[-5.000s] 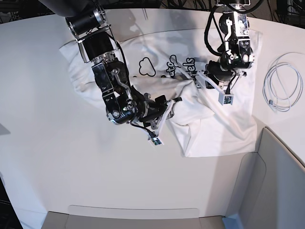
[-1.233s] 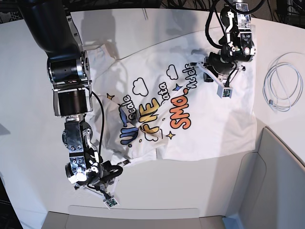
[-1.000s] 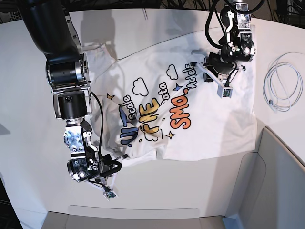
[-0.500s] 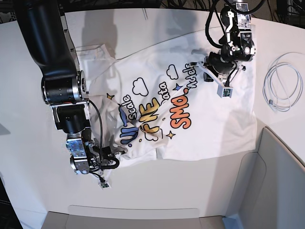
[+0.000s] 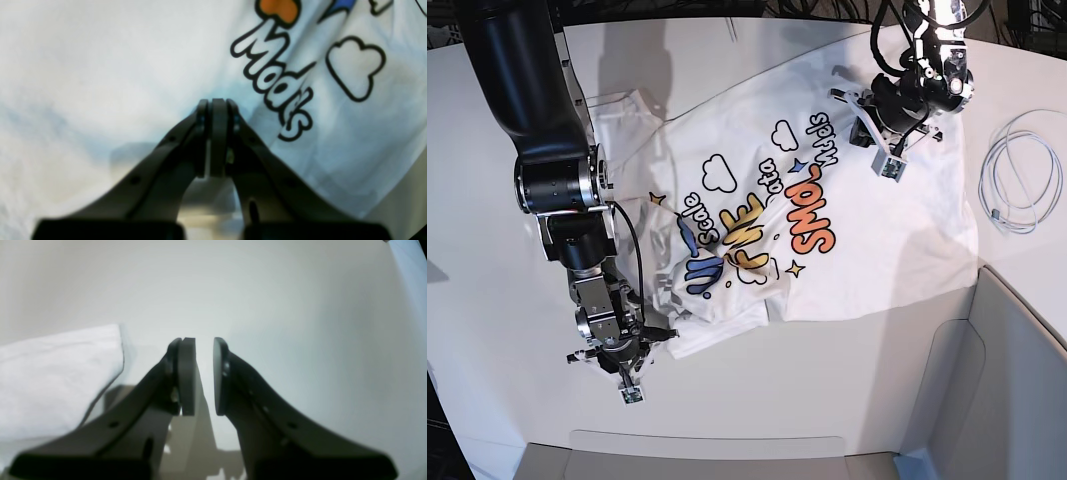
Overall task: Layout the t-shirt on the table in an organized manner, then fold the t-shirt properly
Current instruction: 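Grasp the shirt shoulder with the right gripper and drag it to spread the shirt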
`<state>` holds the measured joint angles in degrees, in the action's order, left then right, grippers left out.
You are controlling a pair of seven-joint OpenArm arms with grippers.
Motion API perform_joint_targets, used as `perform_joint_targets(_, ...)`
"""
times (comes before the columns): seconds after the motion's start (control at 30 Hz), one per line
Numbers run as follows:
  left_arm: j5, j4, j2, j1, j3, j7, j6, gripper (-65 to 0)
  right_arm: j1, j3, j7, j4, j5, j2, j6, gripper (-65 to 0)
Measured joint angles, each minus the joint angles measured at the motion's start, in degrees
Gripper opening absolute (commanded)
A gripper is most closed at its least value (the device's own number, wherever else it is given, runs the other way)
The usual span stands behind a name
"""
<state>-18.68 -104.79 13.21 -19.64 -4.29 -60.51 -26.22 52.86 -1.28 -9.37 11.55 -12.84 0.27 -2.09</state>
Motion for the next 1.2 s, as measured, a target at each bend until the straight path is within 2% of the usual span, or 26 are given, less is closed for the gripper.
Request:
perform_joint_targets(0.07,-0.3,0.4,1.5,1.0,0.0,-0.2,0.0,-61.6,-2.6,0.0,-2.3,4.8,4.2,-0.4,3.0,-55.5)
perform_joint_targets(0.13,0.5,0.8,2.1,2.6,0.0,-1.2,0.0,-61.6,-7.1,0.0,-10.6,14.1,9.9,-0.7,6.4,-58.1)
perform_joint_targets(0.2,1.4,1.2,2.2,3.1,-0.2,-1.7,0.5,-61.6,-13.9,0.0,-19.5,28.2,16.6,-0.7,9.7,-61.0)
perform_joint_targets(0.23,1.4,1.1,2.3,3.2,-0.3,-1.7,0.5,-61.6,-17.5,-0.3,-24.6,37.0,20.1,-0.1,12.7,-62.0)
perform_joint_targets(0.3,1.6,1.1,2.3,3.1,-0.3,-1.3,0.5,-61.6,-24.0,-0.6,-31.7,54.1,23.6,2.0,14.1,-62.7)
perform_joint_targets(0.37,1.8,1.1,2.3,3.0,-0.3,-1.1,0.5,-61.6,-30.5,-0.2,-36.9,72.6,24.6,4.2,14.0,-62.8)
perform_joint_targets(0.4,1.9,1.1,2.2,3.1,-0.2,-1.2,0.5,-61.6,-33.4,0.0,-37.7,80.1,23.9,4.5,13.5,-62.8)
perform_joint_targets(0.47,2.1,1.1,2.1,3.1,0.1,-1.3,0.8,-61.6,-38.0,0.0,-36.8,88.4,24.7,5.0,14.5,-62.8)
perform_joint_targets(0.6,1.9,1.1,2.3,3.3,0.0,-1.6,0.7,-61.6,-52.2,-0.3,-40.3,99.2,23.4,9.1,14.8,-62.8)
perform_joint_targets(0.7,2.2,1.1,2.1,3.1,-0.1,-1.1,0.9,-61.6,-58.2,0.3,-38.4,104.1,23.2,10.8,14.4,-62.8)
perform_joint_targets(0.77,1.9,0.9,2.2,3.0,-0.1,-1.2,0.8,-61.6,-61.6,0.5,-37.4,104.3,24.2,10.1,15.0,-62.9)
perform_joint_targets(0.87,1.8,0.8,2.2,3.2,-0.2,-2.1,0.7,-61.6,-65.7,5.2,-34.2,103.8,24.0,9.4,15.0,-62.9)
perform_joint_targets(1.0,2.0,0.8,2.0,3.0,-0.2,-1.6,0.9,-61.6,-64.8,8.1,-31.5,101.2,23.2,9.7,14.2,-62.9)
perform_joint_targets(1.2,1.8,0.8,2.1,3.0,-0.2,-1.5,0.7,-61.6,-63.3,7.7,-32.3,89.2,23.2,9.3,14.7,-62.9)
